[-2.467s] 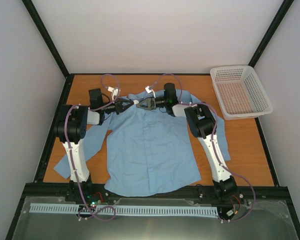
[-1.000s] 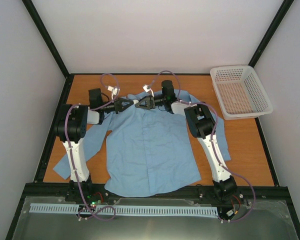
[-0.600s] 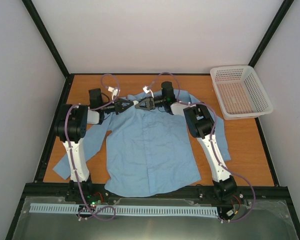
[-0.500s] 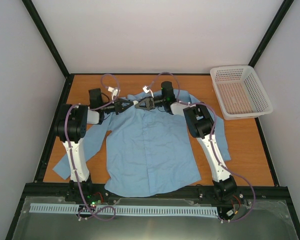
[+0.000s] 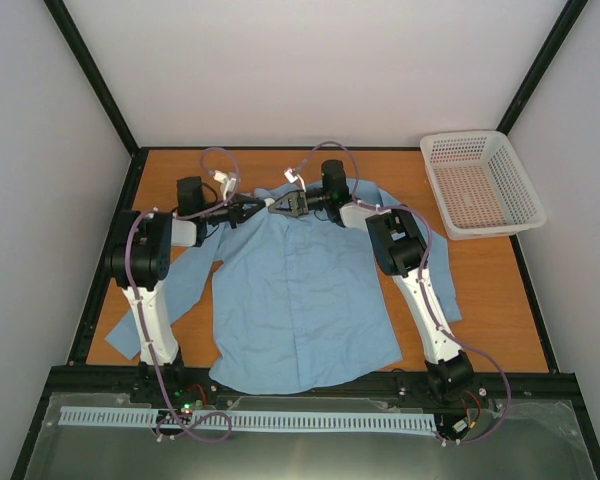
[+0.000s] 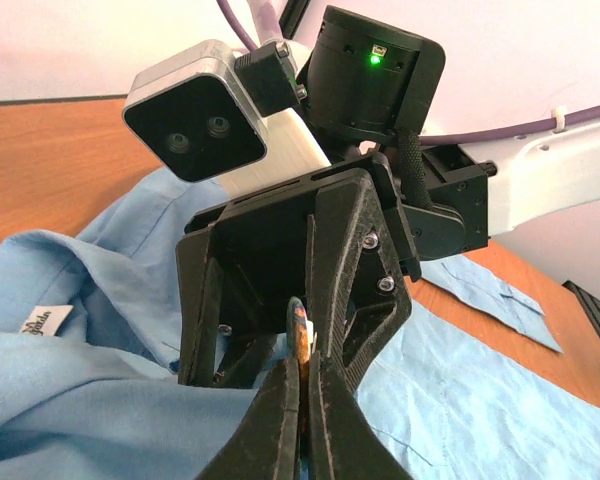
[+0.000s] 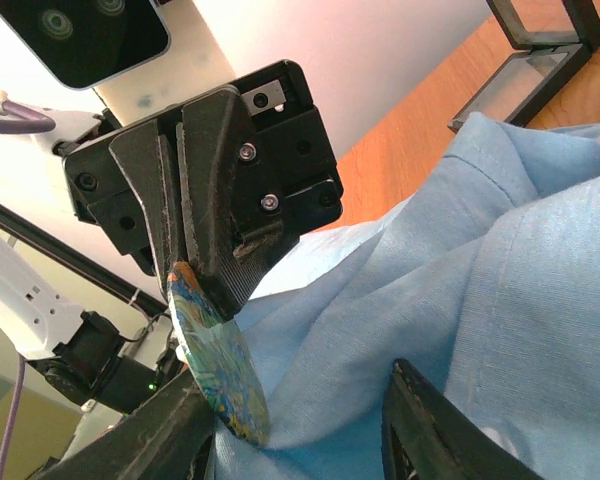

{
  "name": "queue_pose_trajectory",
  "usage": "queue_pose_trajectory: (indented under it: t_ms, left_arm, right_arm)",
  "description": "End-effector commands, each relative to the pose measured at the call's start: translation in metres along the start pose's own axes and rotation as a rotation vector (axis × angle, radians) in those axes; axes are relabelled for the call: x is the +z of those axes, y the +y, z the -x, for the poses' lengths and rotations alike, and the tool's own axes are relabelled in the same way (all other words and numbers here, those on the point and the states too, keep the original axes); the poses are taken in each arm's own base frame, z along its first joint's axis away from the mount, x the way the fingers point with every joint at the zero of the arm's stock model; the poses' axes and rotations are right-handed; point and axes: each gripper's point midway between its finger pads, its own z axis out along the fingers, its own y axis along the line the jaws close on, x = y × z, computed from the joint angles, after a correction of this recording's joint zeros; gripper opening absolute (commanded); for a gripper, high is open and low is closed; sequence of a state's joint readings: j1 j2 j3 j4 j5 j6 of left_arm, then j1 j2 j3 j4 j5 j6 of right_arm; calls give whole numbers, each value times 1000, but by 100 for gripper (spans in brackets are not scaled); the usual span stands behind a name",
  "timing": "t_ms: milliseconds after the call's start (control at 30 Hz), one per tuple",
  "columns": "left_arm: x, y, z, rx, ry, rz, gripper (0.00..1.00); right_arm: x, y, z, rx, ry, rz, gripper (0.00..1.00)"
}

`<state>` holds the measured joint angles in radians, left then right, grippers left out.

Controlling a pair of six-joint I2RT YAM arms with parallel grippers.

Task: Pin the brooch onto the clothing

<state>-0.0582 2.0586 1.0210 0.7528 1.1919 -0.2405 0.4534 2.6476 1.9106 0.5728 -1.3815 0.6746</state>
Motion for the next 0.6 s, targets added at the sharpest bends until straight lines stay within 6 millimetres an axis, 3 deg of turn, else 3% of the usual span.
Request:
queue_pose_trajectory:
  t_ms: [0, 567]
  left_arm:
    - [5, -30, 10, 121, 10, -79, 1]
    - [14, -51, 4, 277, 54, -81, 1]
  right_arm:
    - [3, -18, 1, 37, -31, -51, 43]
    - [3, -26, 5, 104, -38, -72, 42]
